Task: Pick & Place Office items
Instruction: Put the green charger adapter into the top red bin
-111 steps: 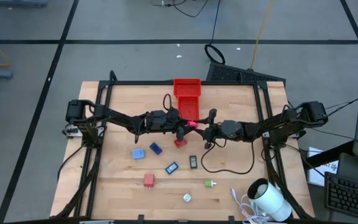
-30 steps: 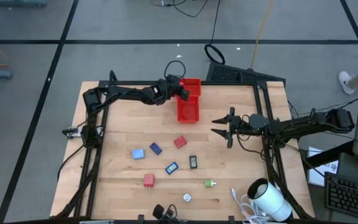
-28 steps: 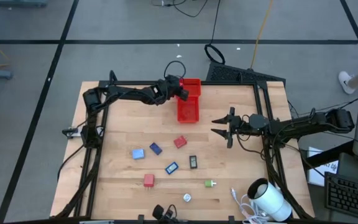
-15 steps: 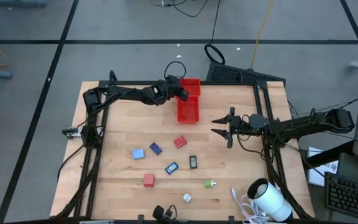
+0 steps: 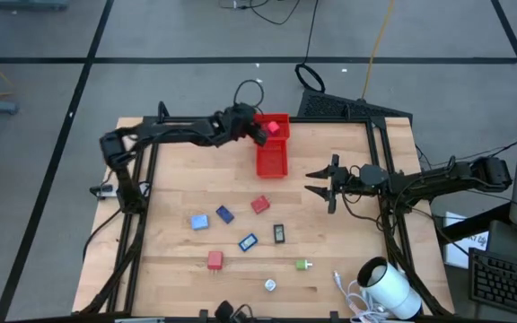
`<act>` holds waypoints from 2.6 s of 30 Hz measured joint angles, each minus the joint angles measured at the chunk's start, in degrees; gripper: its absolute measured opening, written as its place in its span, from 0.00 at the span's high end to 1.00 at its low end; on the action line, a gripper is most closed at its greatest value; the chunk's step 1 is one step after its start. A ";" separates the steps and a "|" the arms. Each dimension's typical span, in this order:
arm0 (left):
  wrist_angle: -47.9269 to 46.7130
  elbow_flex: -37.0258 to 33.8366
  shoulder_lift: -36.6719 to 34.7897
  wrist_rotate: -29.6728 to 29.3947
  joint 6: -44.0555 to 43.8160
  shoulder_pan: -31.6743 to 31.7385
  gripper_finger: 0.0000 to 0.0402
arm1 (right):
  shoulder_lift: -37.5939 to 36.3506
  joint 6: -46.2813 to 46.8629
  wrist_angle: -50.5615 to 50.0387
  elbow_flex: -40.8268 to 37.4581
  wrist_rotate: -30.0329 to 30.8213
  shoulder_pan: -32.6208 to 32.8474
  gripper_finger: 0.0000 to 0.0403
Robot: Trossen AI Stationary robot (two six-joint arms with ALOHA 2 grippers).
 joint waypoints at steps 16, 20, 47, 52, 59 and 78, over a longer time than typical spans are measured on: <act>-6.26 -12.94 -29.28 -0.82 8.13 -18.10 0.64 | -2.91 3.13 0.02 0.04 -0.15 0.19 0.58; 2.03 -23.83 -36.84 -0.82 9.90 -24.82 0.61 | -3.28 3.24 0.01 0.04 -0.17 1.60 0.58; 11.32 -54.75 -79.96 -2.35 20.95 -39.67 0.51 | -1.31 7.41 4.70 0.04 -0.04 13.00 0.58; 9.68 -55.12 -80.80 -2.19 21.59 -39.67 0.54 | -1.36 7.32 4.42 0.04 -0.04 13.00 0.58; 8.13 -55.15 -80.82 0.34 20.70 -39.63 0.57 | -1.36 7.30 4.28 0.04 -0.04 12.98 0.58; 14.19 -63.60 -85.65 0.68 16.50 -39.15 0.58 | -1.70 4.14 6.81 0.02 0.02 12.35 0.58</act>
